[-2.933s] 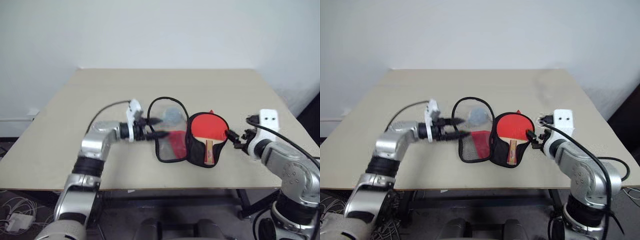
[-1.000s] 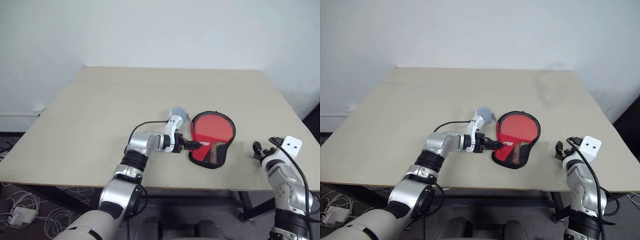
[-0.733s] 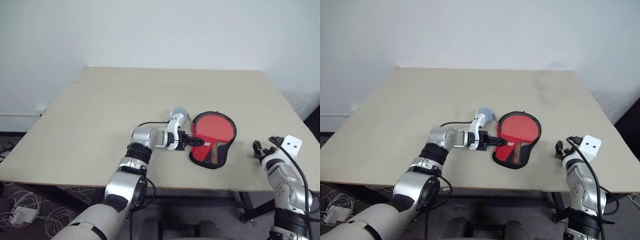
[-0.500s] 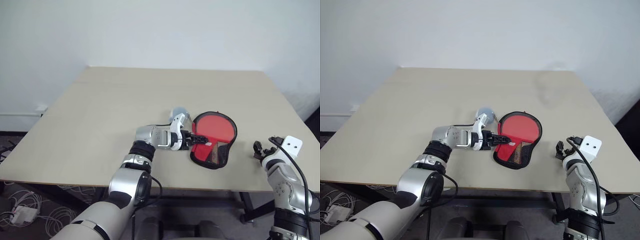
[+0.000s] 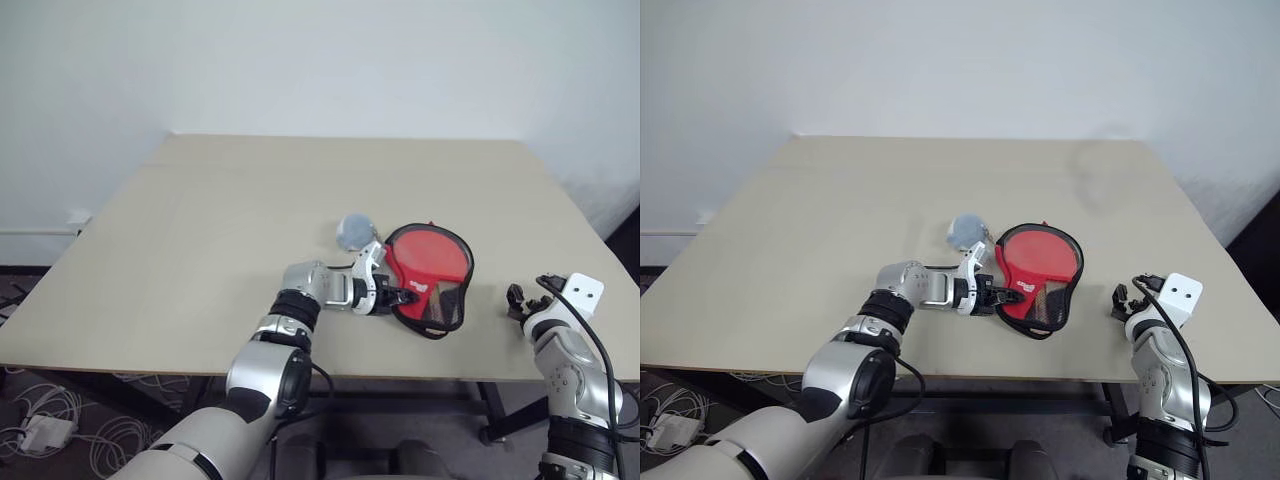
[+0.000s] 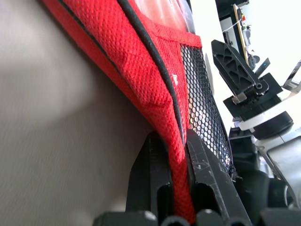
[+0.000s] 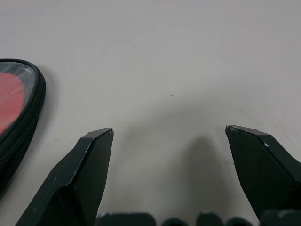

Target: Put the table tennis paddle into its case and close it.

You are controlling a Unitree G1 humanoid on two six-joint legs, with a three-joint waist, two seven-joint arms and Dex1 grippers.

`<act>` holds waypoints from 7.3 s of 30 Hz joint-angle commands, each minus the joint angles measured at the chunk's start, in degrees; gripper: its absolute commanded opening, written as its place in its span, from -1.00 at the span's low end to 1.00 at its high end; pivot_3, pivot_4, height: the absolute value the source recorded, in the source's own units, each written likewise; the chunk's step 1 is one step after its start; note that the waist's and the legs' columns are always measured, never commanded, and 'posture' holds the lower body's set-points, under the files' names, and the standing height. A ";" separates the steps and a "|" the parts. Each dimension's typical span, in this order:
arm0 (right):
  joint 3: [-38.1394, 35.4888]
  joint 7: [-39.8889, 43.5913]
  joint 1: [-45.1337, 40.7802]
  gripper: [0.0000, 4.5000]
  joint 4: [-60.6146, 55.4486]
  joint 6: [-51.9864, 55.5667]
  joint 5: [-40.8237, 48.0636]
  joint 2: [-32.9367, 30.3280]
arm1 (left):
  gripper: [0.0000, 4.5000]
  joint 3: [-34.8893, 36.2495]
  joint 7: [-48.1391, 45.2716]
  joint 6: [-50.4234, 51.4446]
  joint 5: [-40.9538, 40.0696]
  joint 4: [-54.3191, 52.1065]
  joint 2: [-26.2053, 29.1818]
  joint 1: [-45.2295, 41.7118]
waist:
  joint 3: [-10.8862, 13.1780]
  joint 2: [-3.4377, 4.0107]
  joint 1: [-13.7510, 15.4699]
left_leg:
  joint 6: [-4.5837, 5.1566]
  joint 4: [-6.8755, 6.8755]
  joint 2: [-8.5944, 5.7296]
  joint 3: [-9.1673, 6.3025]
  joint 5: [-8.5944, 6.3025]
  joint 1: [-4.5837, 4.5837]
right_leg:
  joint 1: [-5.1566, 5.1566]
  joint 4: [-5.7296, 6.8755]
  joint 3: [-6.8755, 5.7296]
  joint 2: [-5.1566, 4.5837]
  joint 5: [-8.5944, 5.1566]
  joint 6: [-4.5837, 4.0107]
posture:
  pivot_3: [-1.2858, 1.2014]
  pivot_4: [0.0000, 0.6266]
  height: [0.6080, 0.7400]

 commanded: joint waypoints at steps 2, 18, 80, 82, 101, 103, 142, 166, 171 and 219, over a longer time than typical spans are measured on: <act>0.42 -0.79 -0.63 0.85 -1.34 -1.33 -0.94 -0.69 | -0.99 -4.25 -6.92 7.16 -2.61 -5.86 2.67 1.90 | -0.01 0.02 -0.21 | 0.00 -0.02 0.00 0.01 0.00 0.00 | -0.02 0.00 0.02 0.01 0.00 0.00 | 0.03 -1.00 0.82; 1.46 -0.30 0.63 0.85 -2.73 -0.63 -1.96 -1.30 | -0.99 -16.06 -19.17 27.90 -16.72 -37.49 28.19 19.36 | -0.01 0.08 -1.56 | -0.16 -0.13 0.06 0.00 0.09 0.04 | -0.05 0.09 0.06 0.01 0.01 -0.02 | 0.03 -1.00 0.82; 23.29 23.64 -41.39 1.00 34.41 -0.54 -0.39 4.94 | 1.00 -29.95 -21.23 -42.71 15.45 -25.95 23.28 22.68 | -0.26 0.18 -1.59 | -0.13 -0.19 0.04 0.07 0.16 0.64 | 0.52 0.02 0.16 0.09 0.02 -0.03 | 0.03 -1.00 0.82; 23.36 24.12 -44.13 1.00 40.97 -1.81 -1.15 6.42 | 1.00 -29.75 -20.98 -42.66 15.65 -26.18 23.26 22.84 | -0.26 0.18 -1.61 | -0.13 -0.28 0.04 0.09 0.15 0.96 | 0.80 -0.05 0.15 0.09 0.02 -0.03 | 0.03 -1.00 0.82; 24.01 29.73 -49.64 -0.03 52.02 -5.07 -4.60 10.86 | 1.00 -28.63 -18.38 -42.07 16.26 -26.12 23.09 22.56 | -0.27 0.19 -1.73 | -0.15 -0.28 0.04 0.03 0.15 0.97 | 0.79 0.00 0.13 0.09 0.02 -0.03 | 0.03 -1.00 0.82; 24.86 30.60 -49.03 -0.32 51.06 -3.48 -4.96 10.74 | 1.00 -28.75 -18.27 -42.21 16.36 -25.90 22.90 22.38 | -0.27 0.19 -1.73 | -0.15 -0.28 0.04 0.03 0.15 0.97 | 0.79 0.00 0.13 0.09 0.02 -0.03 | 0.03 -1.00 0.82; 6.08 7.25 -20.91 -0.99 11.09 2.39 -1.52 -5.15 | 1.00 -29.88 -17.63 -44.27 18.91 -20.74 19.17 20.69 | -0.27 0.23 -0.98 | -0.13 -0.25 -0.06 -0.03 0.14 0.92 | 0.90 -0.12 0.09 -0.02 -0.02 0.00 | 0.03 -1.00 0.82; 3.78 25.82 33.25 -0.99 -45.36 22.93 20.28 -14.69 | 1.00 -30.00 -19.50 -47.76 21.11 -12.04 15.34 16.27 | -0.39 0.14 0.72 | 0.04 -0.25 -0.03 -0.08 -0.01 0.91 | 1.08 -0.87 -0.03 -0.05 -0.27 0.09 | 0.03 -1.00 0.82; 1.34 31.19 40.43 -0.99 -46.25 18.96 21.96 -16.33 | 1.00 -29.94 -19.56 -48.04 21.35 -11.22 14.97 16.02 | -0.49 -0.03 0.69 | -0.20 -0.25 0.00 -0.09 -0.16 0.92 | 1.08 -0.89 -0.04 -0.05 -0.29 0.11 | 0.03 -1.00 0.82; 12.37 25.88 16.83 -0.04 -26.46 27.11 24.08 -16.64 | 1.00 -28.97 -19.36 -48.14 22.53 -9.10 13.05 13.96 | -1.07 -0.49 1.28 | -0.09 -0.29 0.05 -0.07 -0.14 0.90 | 1.04 -0.96 -0.06 -0.02 -0.21 -0.03 | 0.03 -1.00 0.82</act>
